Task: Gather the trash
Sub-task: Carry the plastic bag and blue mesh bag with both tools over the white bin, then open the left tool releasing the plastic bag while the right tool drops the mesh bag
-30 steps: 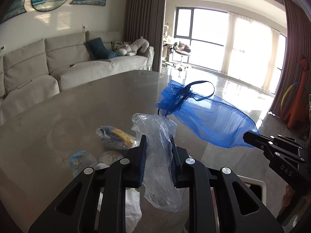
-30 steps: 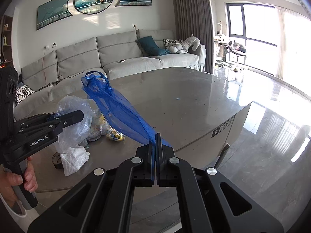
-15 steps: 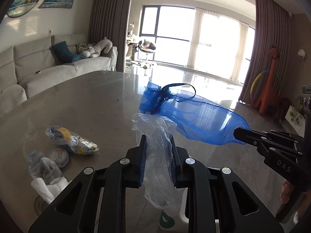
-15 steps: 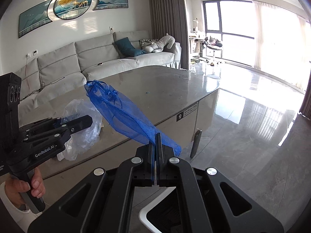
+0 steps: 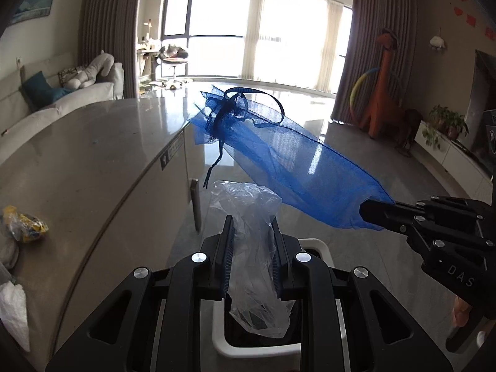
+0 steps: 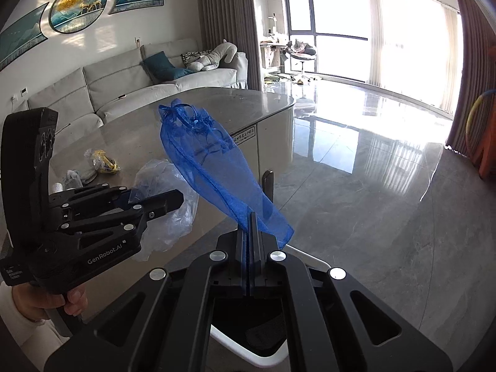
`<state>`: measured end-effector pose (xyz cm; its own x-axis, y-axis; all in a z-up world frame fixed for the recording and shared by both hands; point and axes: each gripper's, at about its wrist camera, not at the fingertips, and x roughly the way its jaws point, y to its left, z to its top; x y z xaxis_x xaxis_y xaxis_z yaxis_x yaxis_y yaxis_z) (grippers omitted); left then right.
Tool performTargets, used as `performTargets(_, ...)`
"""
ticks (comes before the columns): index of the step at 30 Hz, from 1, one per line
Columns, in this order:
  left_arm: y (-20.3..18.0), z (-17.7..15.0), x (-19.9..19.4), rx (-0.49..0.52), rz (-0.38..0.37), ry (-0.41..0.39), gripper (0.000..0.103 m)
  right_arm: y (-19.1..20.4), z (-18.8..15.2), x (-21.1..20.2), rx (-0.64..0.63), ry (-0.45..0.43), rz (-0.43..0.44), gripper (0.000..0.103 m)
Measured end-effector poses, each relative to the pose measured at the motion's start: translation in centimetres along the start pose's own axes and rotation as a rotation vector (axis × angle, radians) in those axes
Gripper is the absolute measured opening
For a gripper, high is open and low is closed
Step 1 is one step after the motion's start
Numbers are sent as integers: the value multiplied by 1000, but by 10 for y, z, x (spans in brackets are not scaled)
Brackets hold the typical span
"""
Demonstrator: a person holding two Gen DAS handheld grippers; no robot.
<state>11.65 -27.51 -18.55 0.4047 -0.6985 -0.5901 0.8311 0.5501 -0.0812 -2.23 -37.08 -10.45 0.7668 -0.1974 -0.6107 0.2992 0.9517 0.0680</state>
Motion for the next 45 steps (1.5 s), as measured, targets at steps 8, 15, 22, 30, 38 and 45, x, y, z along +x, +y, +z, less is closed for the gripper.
performTargets(8,-17,-16,42,45,-52,99,21,-25,-36,14,46,48,-25,2)
performTargets(15,-31,-30,72,85,-58,167,21,-42,-48,20,75,71,-16,2)
performTargets(22,-38,-46,96,107,-71,224,21,-51,-47,24,87,79,-26,2)
performTargets(30,-44,-56,120,142,-63,332,70,-56,-53,33,102,104,-30,2)
performTargets(38,-53,-62,117,242,37,307,98,-59,-56,41,112,125,-23,2)
performTargets(45,-45,-50,108,217,68,289,98,-52,-56,45,105,134,-8,2)
